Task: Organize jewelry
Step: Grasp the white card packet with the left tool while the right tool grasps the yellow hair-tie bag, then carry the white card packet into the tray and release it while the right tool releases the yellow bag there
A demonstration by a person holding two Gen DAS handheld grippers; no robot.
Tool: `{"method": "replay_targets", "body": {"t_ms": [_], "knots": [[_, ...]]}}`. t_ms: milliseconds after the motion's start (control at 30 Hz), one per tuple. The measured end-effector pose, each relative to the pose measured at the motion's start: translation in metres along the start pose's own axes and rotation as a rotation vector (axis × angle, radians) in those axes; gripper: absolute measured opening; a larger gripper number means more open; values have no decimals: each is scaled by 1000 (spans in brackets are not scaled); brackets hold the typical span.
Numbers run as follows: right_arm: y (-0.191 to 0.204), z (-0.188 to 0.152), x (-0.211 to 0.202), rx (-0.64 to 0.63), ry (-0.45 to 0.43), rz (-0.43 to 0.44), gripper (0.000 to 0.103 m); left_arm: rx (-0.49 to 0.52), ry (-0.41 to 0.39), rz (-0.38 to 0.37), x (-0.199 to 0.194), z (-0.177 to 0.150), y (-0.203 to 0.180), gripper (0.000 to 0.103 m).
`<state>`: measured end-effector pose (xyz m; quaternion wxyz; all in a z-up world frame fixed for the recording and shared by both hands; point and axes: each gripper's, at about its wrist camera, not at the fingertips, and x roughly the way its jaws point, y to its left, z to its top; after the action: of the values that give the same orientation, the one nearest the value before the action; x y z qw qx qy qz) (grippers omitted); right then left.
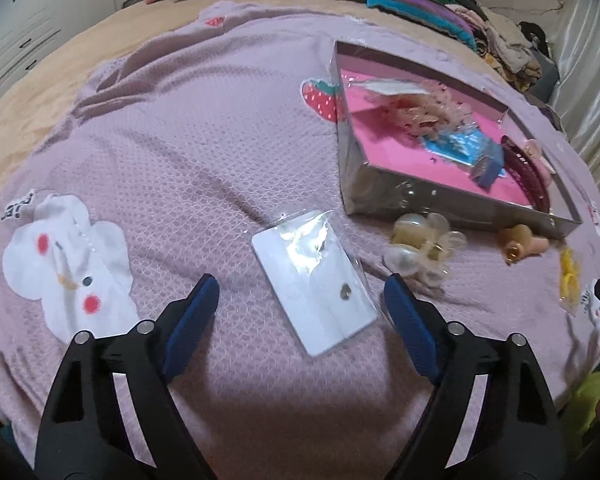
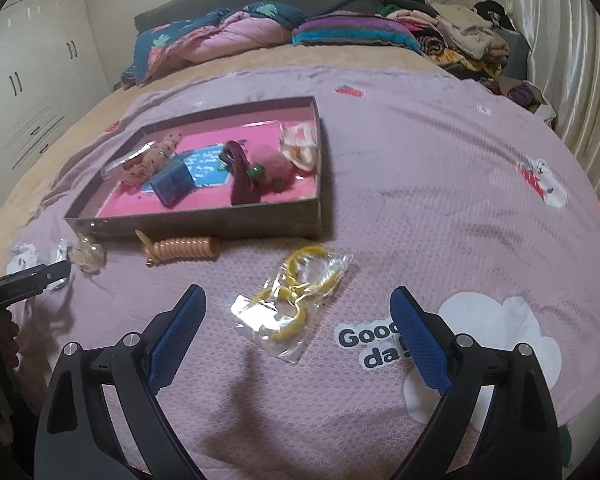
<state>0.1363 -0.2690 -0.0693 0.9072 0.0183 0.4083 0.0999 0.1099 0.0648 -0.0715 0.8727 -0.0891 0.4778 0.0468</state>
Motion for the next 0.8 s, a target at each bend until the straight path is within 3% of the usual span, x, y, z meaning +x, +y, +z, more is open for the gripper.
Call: {"method": "replay_targets", "body": {"t_ms": [67, 200, 267, 467, 500, 567, 600, 633, 800], "knots": [[-3, -1, 6, 18, 14, 2, 93, 19, 3, 3, 5, 3, -4, 71], [-9, -3, 16, 50, 48, 2, 93, 89, -11, 34, 6, 2, -15, 47], [-12, -4, 21, 72, 65, 2, 93, 89, -12, 23, 5, 1, -15, 41], [-17, 4, 40, 127, 94, 12, 91, 43, -21, -41, -5, 0, -3, 38], [-15, 6, 44, 118, 99, 6, 87, 40, -26, -48, -7, 1, -3, 37], [-9, 6, 52, 81, 112, -11, 62, 38, -42, -59, -13, 0, -2, 37], [-5, 5, 54, 63, 111, 0, 57, 38, -47, -59, -14, 1, -4, 37], [-1, 4, 54, 43, 108, 7, 45, 38, -56, -58, -17, 1, -3, 37], [22, -6, 44, -50, 106, 57, 41, 37, -83, -61, -27, 4, -5, 37]]}}
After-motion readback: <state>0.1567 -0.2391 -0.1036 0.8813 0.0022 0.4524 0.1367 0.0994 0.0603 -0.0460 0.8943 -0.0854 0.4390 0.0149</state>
